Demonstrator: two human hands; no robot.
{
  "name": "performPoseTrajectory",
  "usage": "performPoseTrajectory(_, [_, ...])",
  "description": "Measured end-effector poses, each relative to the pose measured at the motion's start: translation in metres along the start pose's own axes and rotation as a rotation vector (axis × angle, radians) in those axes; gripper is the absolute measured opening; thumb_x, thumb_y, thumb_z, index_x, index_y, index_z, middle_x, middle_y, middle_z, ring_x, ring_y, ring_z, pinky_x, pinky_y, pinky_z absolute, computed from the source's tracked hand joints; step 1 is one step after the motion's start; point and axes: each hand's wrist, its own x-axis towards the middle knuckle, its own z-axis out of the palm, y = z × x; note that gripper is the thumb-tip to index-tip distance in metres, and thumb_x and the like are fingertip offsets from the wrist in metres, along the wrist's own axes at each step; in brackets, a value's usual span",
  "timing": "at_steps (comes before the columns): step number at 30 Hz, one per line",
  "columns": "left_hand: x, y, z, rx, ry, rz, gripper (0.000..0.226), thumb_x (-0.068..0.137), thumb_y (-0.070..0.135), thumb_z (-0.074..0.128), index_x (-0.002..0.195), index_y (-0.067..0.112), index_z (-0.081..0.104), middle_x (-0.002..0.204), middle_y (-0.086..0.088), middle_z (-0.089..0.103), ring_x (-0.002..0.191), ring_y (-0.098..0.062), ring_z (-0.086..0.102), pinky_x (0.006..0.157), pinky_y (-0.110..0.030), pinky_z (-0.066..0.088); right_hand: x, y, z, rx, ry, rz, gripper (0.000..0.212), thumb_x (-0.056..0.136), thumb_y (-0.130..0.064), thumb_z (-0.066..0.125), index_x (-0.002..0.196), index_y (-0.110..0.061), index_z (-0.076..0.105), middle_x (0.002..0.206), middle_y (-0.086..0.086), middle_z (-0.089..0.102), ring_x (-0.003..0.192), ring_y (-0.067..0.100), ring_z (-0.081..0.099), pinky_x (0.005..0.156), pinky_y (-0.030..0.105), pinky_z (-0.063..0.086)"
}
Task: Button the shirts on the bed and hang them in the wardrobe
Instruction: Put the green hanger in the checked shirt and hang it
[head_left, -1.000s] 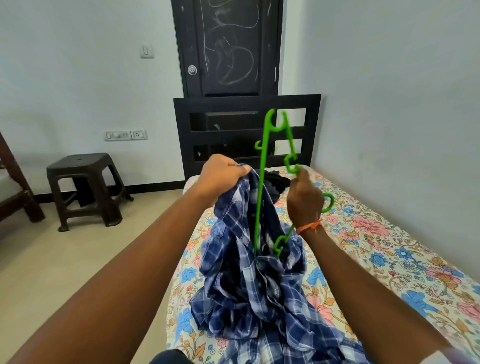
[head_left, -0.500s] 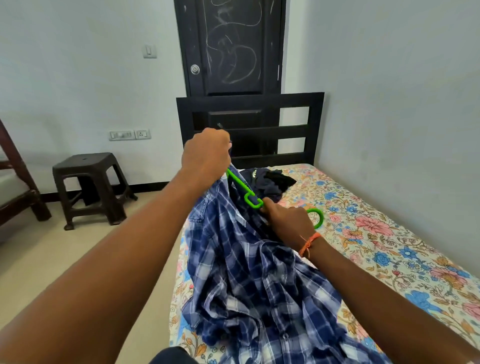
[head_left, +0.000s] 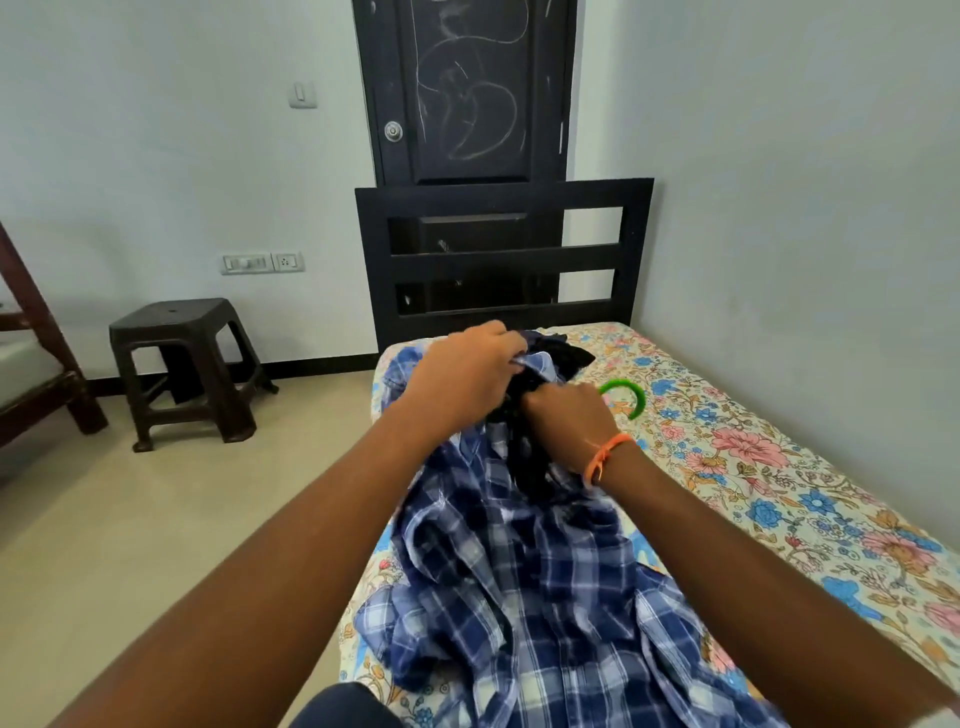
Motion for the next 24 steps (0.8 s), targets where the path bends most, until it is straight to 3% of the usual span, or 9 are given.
performPoseTrajectory(4, [-0.030,-0.017,0.028,-0.293,0.227,-0.157,0.036,0.097,0.030,0.056,0.131,0.017,0.053,0.123,-0.002,0.057,0.108,-0.020,0.057,0.090,-0.034,0.048,0.014,0.018,-0.026,0.056,0.233,-0.024,0.007,0.081,-0.010,0.072,0.087,-0.008,0.067,0.076,0.014,0.068,0.051,0.037,0.064,0.044,0.034,0.041])
performPoseTrajectory(6, [-0.052,-0.012,0.044,-0.429,0.398,-0.284,0.042,0.095,0.032,0.061,0.131,0.016,0.049,0.119,0.002,0.050,0.102,-0.010,0.051,0.087,-0.022,0.042,0.022,0.027,-0.033,0.026,0.135,0.014,0.012,0.088,-0.015,0.063,0.098,-0.010,0.067,0.088,0.013,0.068,0.067,0.038,0.067,0.052,0.034,0.037])
performPoseTrajectory(8, [-0.078,0.002,0.070,-0.579,0.497,-0.439,0.037,0.093,0.036,0.063,0.123,0.019,0.050,0.111,0.006,0.047,0.096,-0.010,0.051,0.084,-0.024,0.045,0.029,0.036,-0.037,0.035,0.015,0.091,0.022,0.096,-0.023,0.050,0.112,-0.015,0.064,0.103,0.015,0.067,0.089,0.039,0.066,0.062,0.036,0.036])
performPoseTrajectory(11, [-0.113,0.026,0.118,-0.709,0.285,-0.516,0.021,0.091,0.042,0.060,0.101,0.024,0.055,0.097,0.008,0.049,0.087,-0.010,0.052,0.078,-0.037,0.050,0.033,0.041,-0.040,0.079,0.006,0.161,0.025,0.098,-0.030,0.050,0.116,-0.018,0.063,0.109,0.016,0.064,0.096,0.041,0.065,0.070,0.038,0.043])
performPoseTrajectory(14, [-0.125,0.049,0.155,-0.506,-0.059,-0.469,0.057,0.079,0.065,0.054,0.117,0.022,0.054,0.112,0.003,0.051,0.103,-0.016,0.049,0.088,-0.039,0.047,0.035,0.036,-0.042,0.081,0.040,0.179,0.025,0.098,-0.031,0.050,0.116,-0.020,0.063,0.108,0.015,0.065,0.095,0.041,0.065,0.072,0.040,0.045])
performPoseTrajectory(17, [-0.108,0.058,0.162,-0.545,-0.130,-0.538,0.075,0.065,0.075,0.055,0.118,0.022,0.052,0.113,0.002,0.051,0.105,-0.021,0.049,0.088,-0.042,0.048,0.035,0.035,-0.044,0.130,0.059,0.213,0.025,0.098,-0.034,0.050,0.114,-0.021,0.065,0.107,0.015,0.066,0.095,0.042,0.065,0.072,0.039,0.044])
performPoseTrajectory(20, [-0.087,0.059,0.155,-0.552,-0.058,-0.449,0.030,0.077,0.047,0.067,0.078,0.019,0.056,0.083,-0.001,0.054,0.080,-0.021,0.051,0.066,-0.037,0.046,0.036,0.037,-0.043,0.093,0.088,0.241,0.020,0.098,-0.027,0.050,0.110,-0.019,0.065,0.105,0.013,0.067,0.093,0.041,0.066,0.068,0.036,0.039])
performPoseTrajectory(22, [-0.084,0.058,0.145,-0.627,0.009,-0.426,0.034,0.087,0.015,0.062,0.061,0.016,0.039,0.065,-0.003,0.044,0.061,-0.019,0.044,0.053,-0.033,0.034,0.037,0.044,-0.039,0.071,0.119,0.266,0.019,0.097,-0.022,0.050,0.107,-0.018,0.066,0.104,0.012,0.068,0.092,0.041,0.066,0.067,0.036,0.040])
performPoseTrajectory(24, [-0.089,0.050,0.134,-0.683,0.052,-0.455,0.039,0.090,0.008,0.055,0.059,0.014,0.033,0.056,-0.003,0.038,0.049,-0.015,0.034,0.047,-0.030,0.026,0.039,0.054,-0.032,0.096,0.136,0.301,0.020,0.095,-0.017,0.050,0.104,-0.018,0.068,0.102,0.011,0.068,0.092,0.040,0.067,0.068,0.037,0.044])
